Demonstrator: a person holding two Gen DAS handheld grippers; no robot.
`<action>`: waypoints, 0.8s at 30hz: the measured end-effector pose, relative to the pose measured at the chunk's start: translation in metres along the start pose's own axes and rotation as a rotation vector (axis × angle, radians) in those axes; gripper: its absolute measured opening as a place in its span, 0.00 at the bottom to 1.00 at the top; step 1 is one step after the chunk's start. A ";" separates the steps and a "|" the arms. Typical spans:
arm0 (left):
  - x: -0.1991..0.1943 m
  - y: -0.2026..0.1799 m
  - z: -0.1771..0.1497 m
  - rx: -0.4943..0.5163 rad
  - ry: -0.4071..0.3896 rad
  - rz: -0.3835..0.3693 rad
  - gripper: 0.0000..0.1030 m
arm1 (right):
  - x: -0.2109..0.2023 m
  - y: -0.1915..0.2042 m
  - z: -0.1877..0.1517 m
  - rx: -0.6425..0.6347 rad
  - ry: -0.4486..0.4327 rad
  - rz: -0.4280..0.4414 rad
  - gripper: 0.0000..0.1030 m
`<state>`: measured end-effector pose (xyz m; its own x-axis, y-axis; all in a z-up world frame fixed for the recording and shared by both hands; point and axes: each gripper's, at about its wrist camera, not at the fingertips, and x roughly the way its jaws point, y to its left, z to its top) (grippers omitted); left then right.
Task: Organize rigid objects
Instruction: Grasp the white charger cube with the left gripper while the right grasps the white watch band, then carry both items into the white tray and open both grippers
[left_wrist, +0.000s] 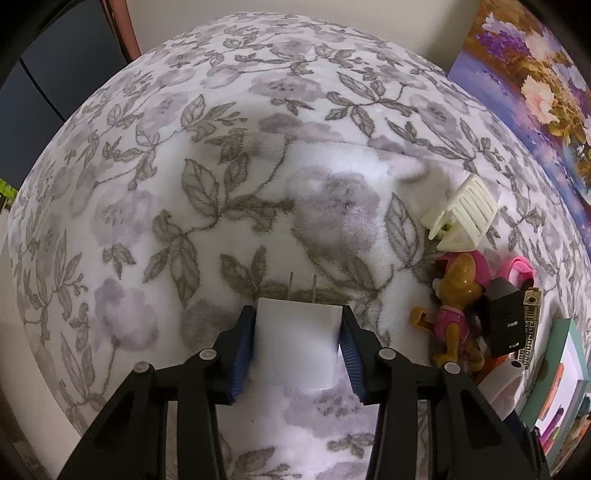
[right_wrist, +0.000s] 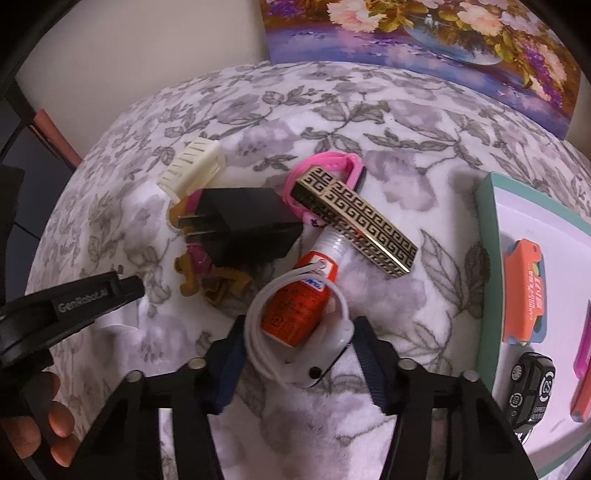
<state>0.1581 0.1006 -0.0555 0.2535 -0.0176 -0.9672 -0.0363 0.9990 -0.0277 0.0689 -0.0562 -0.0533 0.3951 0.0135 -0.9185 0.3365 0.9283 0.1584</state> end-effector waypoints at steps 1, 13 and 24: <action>0.000 0.001 0.000 -0.003 0.000 -0.005 0.44 | -0.001 0.001 0.000 -0.005 0.000 0.000 0.52; -0.022 -0.003 -0.001 -0.003 -0.037 -0.045 0.44 | -0.018 -0.007 0.003 0.039 -0.017 0.046 0.52; -0.062 -0.024 -0.004 0.031 -0.136 -0.056 0.44 | -0.048 -0.030 0.010 0.090 -0.058 0.003 0.52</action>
<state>0.1392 0.0775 0.0041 0.3829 -0.0701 -0.9211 0.0109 0.9974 -0.0714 0.0487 -0.0883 -0.0097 0.4441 -0.0079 -0.8960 0.4094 0.8913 0.1951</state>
